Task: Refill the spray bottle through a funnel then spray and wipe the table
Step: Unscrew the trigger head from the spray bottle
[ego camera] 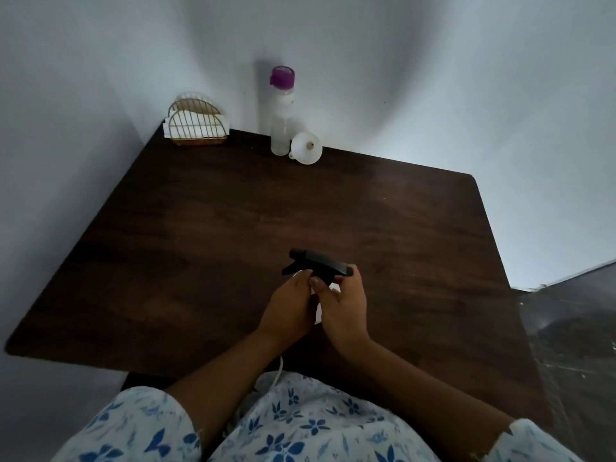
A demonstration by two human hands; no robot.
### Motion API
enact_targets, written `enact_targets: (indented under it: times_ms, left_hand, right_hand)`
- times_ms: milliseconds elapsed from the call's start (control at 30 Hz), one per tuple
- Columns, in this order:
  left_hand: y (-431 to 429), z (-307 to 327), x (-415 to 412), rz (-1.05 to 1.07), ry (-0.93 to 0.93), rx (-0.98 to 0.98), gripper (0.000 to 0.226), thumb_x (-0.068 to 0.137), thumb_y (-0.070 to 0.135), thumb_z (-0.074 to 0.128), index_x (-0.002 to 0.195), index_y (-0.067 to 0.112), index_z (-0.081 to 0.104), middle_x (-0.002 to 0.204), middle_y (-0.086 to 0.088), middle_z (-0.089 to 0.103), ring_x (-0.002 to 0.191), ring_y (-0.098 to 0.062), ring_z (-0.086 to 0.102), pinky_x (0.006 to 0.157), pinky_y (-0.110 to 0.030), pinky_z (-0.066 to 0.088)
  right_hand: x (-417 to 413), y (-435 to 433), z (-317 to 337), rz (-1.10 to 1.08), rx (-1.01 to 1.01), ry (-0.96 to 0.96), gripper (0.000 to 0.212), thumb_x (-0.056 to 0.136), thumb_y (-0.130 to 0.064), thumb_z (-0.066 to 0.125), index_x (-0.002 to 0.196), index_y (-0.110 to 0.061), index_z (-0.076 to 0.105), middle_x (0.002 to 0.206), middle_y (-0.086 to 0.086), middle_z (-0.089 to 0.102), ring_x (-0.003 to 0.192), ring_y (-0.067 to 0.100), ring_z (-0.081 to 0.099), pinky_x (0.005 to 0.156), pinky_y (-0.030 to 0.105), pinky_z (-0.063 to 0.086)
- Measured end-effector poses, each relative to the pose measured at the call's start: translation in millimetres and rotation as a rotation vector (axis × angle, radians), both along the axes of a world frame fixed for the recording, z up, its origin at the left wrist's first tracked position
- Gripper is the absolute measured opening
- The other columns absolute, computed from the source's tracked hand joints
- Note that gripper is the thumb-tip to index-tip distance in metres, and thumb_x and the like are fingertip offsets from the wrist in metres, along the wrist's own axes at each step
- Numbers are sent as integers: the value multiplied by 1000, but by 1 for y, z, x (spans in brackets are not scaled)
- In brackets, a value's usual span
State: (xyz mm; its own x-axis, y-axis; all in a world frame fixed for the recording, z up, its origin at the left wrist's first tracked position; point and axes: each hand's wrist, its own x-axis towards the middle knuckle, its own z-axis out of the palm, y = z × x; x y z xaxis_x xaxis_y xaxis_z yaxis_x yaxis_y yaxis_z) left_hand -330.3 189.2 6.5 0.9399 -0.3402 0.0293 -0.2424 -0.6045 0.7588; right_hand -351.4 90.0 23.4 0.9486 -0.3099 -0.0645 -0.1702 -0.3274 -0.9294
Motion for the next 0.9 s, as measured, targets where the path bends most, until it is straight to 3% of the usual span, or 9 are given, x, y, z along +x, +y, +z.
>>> enact_targets:
  times_ms: [100,300,400,467,533,633,733,900]
  left_hand:
    - [0,-3,-1,16,6,6,22,90,10,50,111,4,53,110,-11,61,99,-23,60,78,-23,41]
    - [0,-1,-4,-16,18,48,27,94,12,46,118,3,52,116,-16,59,105,-28,57,82,-23,38]
    - [2,-3,-4,-32,16,54,29,93,13,47,120,4,50,118,-18,57,108,-29,55,88,-33,43]
    - [5,-5,-3,-56,-9,90,29,91,9,48,120,3,51,116,-17,59,107,-29,56,89,-34,44]
    - [5,-5,-2,-77,-10,118,28,90,7,47,118,2,52,115,-16,60,107,-27,57,91,-34,45]
    - [4,-5,0,-69,37,119,25,91,3,43,114,-1,53,112,-18,60,101,-28,58,85,-35,48]
    - [7,-4,0,-55,60,98,26,91,4,44,115,1,53,115,-16,59,104,-26,57,88,-33,47]
    - [8,-1,1,-33,90,64,32,92,11,48,124,7,47,123,-14,55,114,-25,52,95,-35,43]
  right_hand:
    - [-1,2,-3,-5,-15,-1,21,87,-16,62,101,-24,49,104,-4,57,100,9,54,79,20,44]
    - [-3,-9,-4,121,-68,54,19,92,-9,52,109,-15,58,100,-9,51,107,18,53,90,32,47]
    - [-1,-18,-6,234,-42,44,24,93,-10,49,112,-23,56,109,-4,57,109,17,54,93,38,48]
    - [-2,-19,-6,314,-26,4,35,90,-20,57,122,-28,49,122,-4,52,115,10,50,96,29,46]
    - [-2,-18,-6,274,-30,-20,47,81,-27,68,122,-29,43,123,-3,47,113,4,49,91,16,44]
    - [4,-10,1,92,47,-17,42,77,-19,74,97,-34,41,114,3,49,103,8,53,82,17,47]
    - [6,-8,5,127,27,-30,33,80,-14,70,94,-30,45,110,4,55,100,11,55,79,13,45]
    - [6,-17,6,238,72,-11,27,86,-3,60,108,-19,57,109,0,63,106,12,59,92,34,51]
